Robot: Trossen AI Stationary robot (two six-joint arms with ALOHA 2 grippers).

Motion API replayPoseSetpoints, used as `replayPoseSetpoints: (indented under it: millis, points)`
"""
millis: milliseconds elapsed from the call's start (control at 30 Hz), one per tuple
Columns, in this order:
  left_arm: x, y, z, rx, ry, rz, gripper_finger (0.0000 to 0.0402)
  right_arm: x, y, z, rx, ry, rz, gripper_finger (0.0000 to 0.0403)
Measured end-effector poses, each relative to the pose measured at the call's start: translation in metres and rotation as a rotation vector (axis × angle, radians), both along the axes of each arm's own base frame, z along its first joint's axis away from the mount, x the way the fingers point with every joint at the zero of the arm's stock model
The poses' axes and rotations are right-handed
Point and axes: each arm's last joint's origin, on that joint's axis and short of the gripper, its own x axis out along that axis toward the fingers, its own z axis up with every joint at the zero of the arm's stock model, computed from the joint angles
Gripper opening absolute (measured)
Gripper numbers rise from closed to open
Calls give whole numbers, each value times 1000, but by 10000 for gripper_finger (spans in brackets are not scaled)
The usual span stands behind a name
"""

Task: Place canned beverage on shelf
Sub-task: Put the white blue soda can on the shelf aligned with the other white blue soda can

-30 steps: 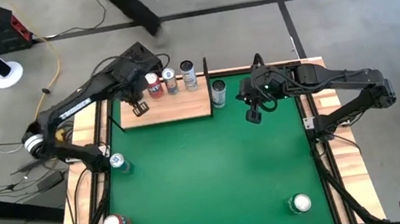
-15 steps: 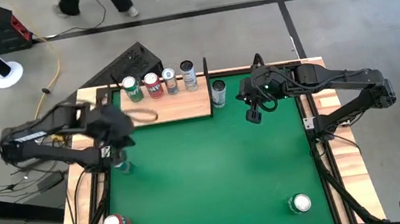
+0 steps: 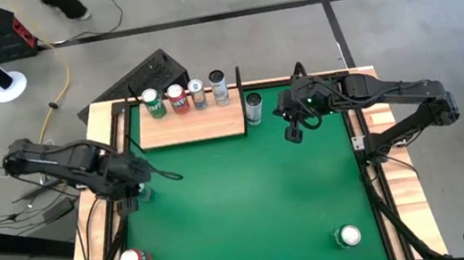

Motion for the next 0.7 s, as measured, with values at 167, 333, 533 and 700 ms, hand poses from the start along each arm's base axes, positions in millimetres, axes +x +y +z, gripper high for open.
replayPoseSetpoints:
  millis: [167, 333, 533, 700]
  points:
    - [1, 1, -5, 63, 36, 26, 138, 0, -1, 0, -18, 5, 14, 27]
    - [1, 3, -5, 93, 31, 53, 213, 0, -1, 0, -18, 8, 11, 27]
    - [1, 3, -6, 95, 42, 109, 286, 2, -2, -8, -21, 24, 14, 27]
    - [1, 3, -12, 104, 68, 109, 320, 2, -2, -9, -22, 28, 16, 27]
